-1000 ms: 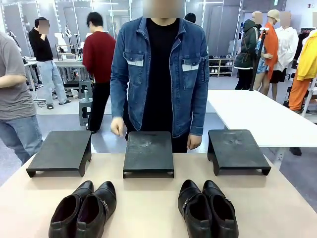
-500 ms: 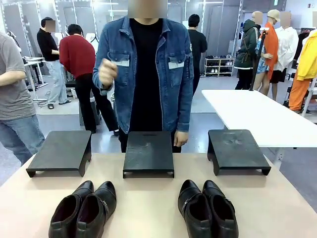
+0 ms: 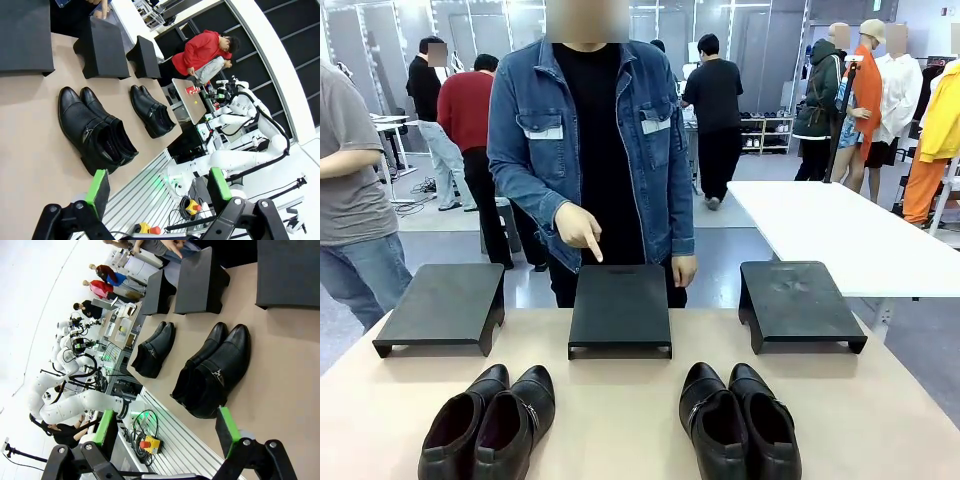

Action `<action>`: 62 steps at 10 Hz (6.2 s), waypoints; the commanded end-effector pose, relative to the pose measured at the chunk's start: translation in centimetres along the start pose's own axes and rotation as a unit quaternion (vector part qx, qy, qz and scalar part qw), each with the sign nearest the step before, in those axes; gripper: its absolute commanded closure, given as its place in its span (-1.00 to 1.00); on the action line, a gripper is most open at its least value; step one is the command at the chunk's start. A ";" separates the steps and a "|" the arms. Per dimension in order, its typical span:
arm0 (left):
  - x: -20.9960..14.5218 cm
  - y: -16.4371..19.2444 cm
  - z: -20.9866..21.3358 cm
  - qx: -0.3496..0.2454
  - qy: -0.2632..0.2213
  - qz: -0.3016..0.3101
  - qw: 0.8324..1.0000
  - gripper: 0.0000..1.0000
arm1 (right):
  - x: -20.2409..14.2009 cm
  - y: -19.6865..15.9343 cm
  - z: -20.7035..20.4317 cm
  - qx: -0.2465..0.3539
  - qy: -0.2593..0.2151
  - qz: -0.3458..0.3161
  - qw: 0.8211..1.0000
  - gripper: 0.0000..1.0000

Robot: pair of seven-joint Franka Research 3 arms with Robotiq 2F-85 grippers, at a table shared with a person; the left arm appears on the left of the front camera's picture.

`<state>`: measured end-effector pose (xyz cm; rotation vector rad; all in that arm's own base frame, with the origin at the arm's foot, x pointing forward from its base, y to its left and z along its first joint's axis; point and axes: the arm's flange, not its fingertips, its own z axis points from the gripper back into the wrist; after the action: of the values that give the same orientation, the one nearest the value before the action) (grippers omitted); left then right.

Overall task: Place the shoes on the stand as instructed by the person.
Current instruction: Pick up one pair of Shoes and place it on the Shoes Stand indicated by the person.

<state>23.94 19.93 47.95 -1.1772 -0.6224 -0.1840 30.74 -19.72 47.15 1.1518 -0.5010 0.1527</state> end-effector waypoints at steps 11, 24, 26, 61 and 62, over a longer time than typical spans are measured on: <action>3.5 -4.1 -3.1 0.079 0.064 0.048 0.994 -1.00 | 0.0 0.1 0.0 0.002 0.000 0.004 1.000 -1.00; -1.6 -13.2 -35.2 0.461 0.226 0.058 0.856 -1.00 | 0.0 0.1 0.0 0.002 0.000 0.004 1.000 -1.00; -2.9 -10.2 -36.9 0.471 0.215 0.079 0.852 -1.00 | 0.0 0.1 0.0 0.002 0.000 0.004 1.000 -1.00; -1.7 -7.7 -39.2 0.550 0.186 0.057 0.813 1.00 | 0.0 0.1 0.0 0.002 0.000 0.004 1.000 -1.00; -1.7 -7.7 -39.2 0.550 0.186 0.057 0.813 1.00 | 0.0 0.1 0.0 0.002 0.000 0.004 1.000 -1.00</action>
<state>33.10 -18.59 43.08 -0.0218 -0.1942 0.0676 30.80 -19.70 47.10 1.1508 -0.4970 0.1520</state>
